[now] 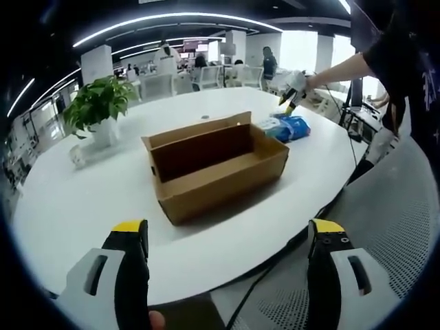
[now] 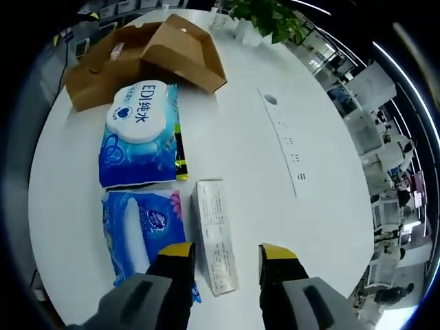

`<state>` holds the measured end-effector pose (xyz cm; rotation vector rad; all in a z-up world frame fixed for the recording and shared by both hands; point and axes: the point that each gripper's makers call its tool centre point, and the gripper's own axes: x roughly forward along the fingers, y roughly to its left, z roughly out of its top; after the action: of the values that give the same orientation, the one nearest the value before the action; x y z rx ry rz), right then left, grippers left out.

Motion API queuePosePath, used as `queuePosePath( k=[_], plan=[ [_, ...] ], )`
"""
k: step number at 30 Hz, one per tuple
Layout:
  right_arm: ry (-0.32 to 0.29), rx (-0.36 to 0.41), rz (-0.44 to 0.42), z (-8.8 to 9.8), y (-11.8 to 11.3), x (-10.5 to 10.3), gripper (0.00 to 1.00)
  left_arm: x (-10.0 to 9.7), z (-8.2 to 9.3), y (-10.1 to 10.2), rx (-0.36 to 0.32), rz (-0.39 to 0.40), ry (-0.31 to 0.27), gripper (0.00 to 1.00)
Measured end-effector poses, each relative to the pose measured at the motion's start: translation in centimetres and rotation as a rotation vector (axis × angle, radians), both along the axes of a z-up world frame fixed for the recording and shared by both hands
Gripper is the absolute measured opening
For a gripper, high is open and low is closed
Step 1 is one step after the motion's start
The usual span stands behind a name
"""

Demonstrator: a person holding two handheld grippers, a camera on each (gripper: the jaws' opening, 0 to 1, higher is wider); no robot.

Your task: Operate the shoe box by opening the lid, removing the specified soft item, and placing it in the target area until the item is outside and the box remains undamaged.

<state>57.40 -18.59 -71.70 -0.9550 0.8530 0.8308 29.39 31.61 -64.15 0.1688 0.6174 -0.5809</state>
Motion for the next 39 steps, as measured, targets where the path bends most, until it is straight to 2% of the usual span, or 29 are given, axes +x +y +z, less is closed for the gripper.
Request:
queuePosePath(
  k=[4,13,22,25,32,35,39],
  plan=[
    [0.0,0.058,-0.067,0.8,0.5,-0.7,0.4,0.0,0.0,-0.1,0.005,-0.009,-0.005,0.95],
    [-0.019,0.162,-0.148,2.6,2.3,-2.6,0.54,0.1,0.3,-0.3,-0.022,-0.008,-0.017,0.96],
    [-0.055,0.268,-0.19,4.6,5.0,-5.0,0.64,0.3,0.8,-0.2,-0.051,0.008,-0.039,0.98],
    [-0.061,0.275,-0.225,4.9,5.3,-5.6,0.7,0.3,0.9,-0.3,-0.062,0.006,-0.04,0.98],
    [-0.082,0.363,-0.294,6.4,6.9,-7.2,0.81,0.5,1.2,-0.2,-0.096,0.03,-0.047,0.99],
    [-0.086,0.381,-0.318,6.9,7.4,-8.0,0.87,0.8,1.5,0.2,-0.093,0.056,-0.061,0.99],
    [-0.103,0.399,-0.341,7.3,8.1,-9.2,0.96,0.7,1.3,0.0,-0.094,0.045,-0.056,0.99]
  ],
)
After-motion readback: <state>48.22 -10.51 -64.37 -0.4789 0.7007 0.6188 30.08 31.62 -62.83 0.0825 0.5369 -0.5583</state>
